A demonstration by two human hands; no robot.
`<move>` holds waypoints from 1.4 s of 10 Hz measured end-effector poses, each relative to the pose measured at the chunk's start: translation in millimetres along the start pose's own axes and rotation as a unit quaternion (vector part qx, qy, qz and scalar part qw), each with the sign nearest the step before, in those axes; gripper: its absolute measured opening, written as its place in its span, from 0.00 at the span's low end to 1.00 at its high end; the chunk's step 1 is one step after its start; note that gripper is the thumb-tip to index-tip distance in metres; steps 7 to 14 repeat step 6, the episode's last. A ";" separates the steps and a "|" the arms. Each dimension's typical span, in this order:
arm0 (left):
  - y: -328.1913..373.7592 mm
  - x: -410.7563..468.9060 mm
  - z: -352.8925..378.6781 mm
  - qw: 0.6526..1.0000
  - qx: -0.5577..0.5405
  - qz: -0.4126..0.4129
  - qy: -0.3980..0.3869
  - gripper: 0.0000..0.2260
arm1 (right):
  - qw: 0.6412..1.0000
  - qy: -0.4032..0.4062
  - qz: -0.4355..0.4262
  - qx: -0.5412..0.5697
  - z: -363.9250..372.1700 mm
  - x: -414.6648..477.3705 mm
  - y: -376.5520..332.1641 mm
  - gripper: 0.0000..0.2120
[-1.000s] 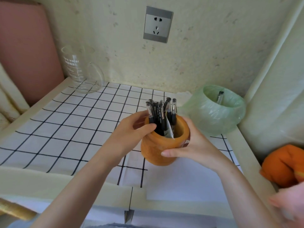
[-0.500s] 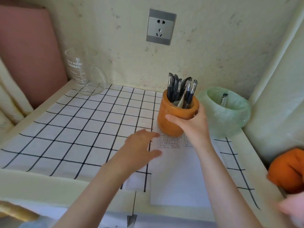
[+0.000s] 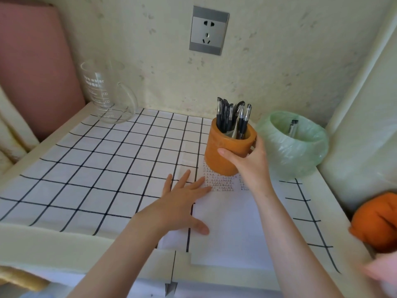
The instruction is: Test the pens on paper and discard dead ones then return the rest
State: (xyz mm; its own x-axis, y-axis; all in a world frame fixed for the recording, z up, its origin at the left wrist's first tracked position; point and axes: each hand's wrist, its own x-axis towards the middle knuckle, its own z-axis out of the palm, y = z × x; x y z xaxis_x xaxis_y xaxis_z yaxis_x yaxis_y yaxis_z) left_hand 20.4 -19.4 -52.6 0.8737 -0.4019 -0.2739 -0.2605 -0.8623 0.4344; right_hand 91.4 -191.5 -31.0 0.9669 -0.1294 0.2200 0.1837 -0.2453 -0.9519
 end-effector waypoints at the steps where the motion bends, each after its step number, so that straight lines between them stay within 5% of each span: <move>1: 0.1 0.3 0.2 1.000 -0.002 -0.001 -0.005 0.43 | 1.000 -0.020 -0.002 0.006 -4.8 -2.3 0.9 0.41; 4: 0.3 1.1 -1.3 1.000 -0.004 0.007 0.011 0.42 | 0.999 -0.050 0.018 -0.003 -13.6 -3.1 8.7 0.40; 5: 8.2 -5.5 -12.8 0.996 -0.041 0.006 0.084 0.32 | 0.999 -0.039 0.024 -0.019 -19.1 -8.1 -5.0 0.40; 6: 13.7 -15.3 -31.3 0.954 -0.189 -0.001 0.231 0.18 | 0.999 0.003 0.007 -0.033 -30.0 -12.6 -16.1 0.34; 14: 13.7 -15.3 -31.3 0.954 -0.189 -0.001 0.231 0.18 | 0.999 0.003 0.007 -0.033 -30.0 -12.6 -16.1 0.34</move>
